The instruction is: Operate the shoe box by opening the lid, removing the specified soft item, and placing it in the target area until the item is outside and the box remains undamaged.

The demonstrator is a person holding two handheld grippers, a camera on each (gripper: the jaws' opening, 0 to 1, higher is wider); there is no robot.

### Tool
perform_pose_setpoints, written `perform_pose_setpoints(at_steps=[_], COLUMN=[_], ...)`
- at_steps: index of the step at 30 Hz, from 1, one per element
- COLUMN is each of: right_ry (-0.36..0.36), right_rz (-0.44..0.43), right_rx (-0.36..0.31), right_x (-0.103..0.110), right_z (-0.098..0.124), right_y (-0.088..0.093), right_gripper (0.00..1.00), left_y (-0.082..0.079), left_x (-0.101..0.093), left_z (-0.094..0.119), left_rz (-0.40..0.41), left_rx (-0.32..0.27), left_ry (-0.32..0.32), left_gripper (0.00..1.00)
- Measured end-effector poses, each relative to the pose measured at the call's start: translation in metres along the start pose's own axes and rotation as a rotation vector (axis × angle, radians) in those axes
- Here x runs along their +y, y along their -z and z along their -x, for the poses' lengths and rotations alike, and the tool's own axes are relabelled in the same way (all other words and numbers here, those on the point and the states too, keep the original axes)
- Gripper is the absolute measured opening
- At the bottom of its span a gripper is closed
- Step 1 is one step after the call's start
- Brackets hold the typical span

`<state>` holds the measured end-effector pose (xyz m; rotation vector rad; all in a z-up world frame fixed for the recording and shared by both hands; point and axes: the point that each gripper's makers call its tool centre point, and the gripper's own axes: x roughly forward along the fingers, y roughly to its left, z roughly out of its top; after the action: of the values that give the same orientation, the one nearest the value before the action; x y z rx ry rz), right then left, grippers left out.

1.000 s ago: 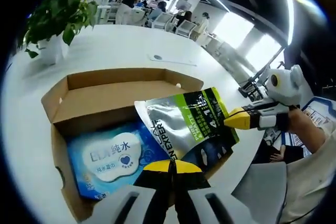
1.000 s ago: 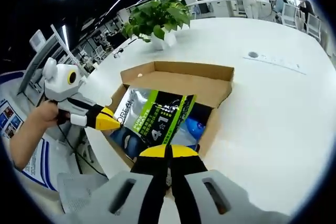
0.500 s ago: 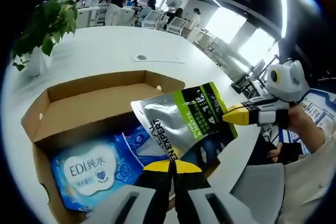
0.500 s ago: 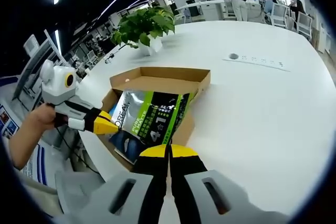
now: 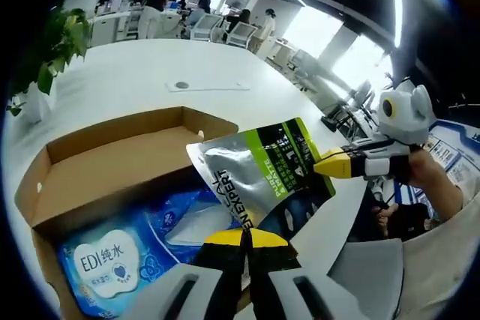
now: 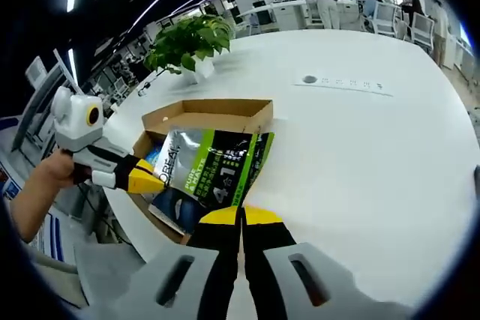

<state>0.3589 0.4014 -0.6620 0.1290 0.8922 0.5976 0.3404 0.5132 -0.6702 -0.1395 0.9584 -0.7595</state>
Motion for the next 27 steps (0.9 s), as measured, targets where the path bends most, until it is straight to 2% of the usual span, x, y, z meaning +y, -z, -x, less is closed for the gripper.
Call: perform_pose_setpoints(at_steps=[27], right_ry=[0.078], right_rz=[-0.046], right_rx=[0.007], right_x=[-0.054], right_z=[0.022], right_y=[0.002], right_gripper=[0.0], left_y=[-0.02], left_x=[-0.031], left_z=[-0.044], left_rz=[-0.028], left_rx=[0.019], left_ry=[0.05], left_gripper=[0.0])
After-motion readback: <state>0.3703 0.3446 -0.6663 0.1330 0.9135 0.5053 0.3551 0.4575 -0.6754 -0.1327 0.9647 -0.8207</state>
